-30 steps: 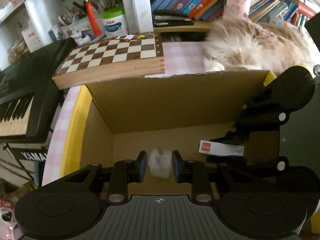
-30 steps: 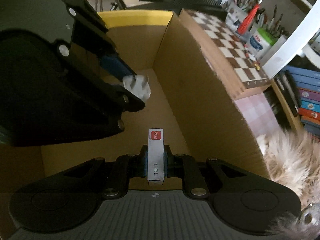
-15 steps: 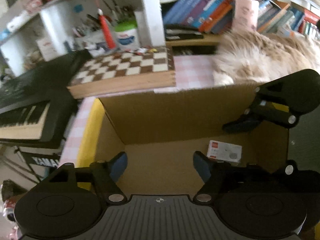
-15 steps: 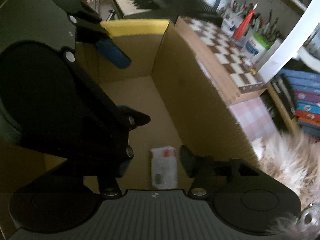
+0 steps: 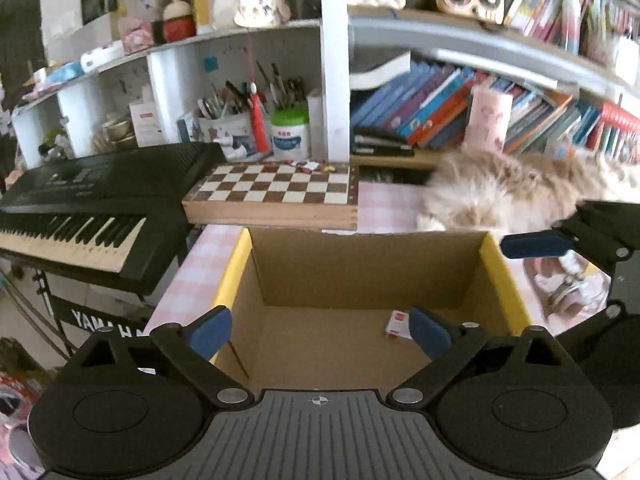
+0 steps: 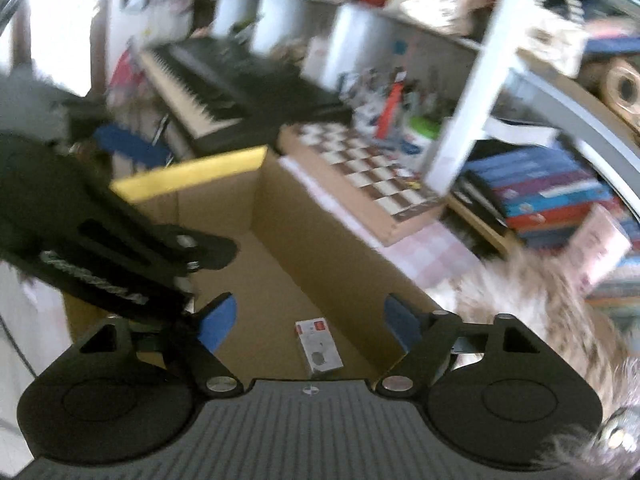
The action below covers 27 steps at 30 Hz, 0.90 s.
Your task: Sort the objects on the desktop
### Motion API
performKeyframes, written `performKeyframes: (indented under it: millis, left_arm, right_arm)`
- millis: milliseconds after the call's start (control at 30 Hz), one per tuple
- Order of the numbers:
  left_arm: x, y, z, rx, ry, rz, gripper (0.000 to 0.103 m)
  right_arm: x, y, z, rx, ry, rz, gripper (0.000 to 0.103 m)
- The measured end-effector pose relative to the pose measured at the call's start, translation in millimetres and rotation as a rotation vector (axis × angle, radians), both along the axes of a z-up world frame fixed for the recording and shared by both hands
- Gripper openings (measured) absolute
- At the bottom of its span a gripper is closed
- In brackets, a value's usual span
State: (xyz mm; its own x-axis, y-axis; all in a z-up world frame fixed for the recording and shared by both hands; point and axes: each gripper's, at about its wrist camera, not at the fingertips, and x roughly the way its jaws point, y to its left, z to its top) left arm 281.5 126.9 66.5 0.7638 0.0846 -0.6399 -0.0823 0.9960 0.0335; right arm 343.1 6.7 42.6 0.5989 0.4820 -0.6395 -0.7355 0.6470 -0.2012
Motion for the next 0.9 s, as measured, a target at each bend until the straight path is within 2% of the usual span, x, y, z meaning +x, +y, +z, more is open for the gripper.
performKeyframes:
  millis: [267,500,633,900]
  left_arm:
    - [-37.0,0.5,9.1,-0.081,-0.038,0.074,0.102]
    - [-76.5,1.1,4.9,-0.112,-0.050,0.137,0.102]
    - [-100.9,-1.5,-0.8,-0.108,-0.043,0.161,0.102]
    - [-151.4,-12.6,-9.7,-0.066,-0.055,0.153,0.102]
  right_arm:
    - [-40.7,-36.8,22.4,0.141,-0.045,-0.175,0.083]
    - [-73.9,-61.8,20.8,0.233,-0.057,-0.345,0.086]
    - [-94.8,-73.4,15.4,0.271,-0.037,-0.435,0.086]
    - [-147.1,-88.4,4.9,0.275,-0.044,-0.509,0.086]
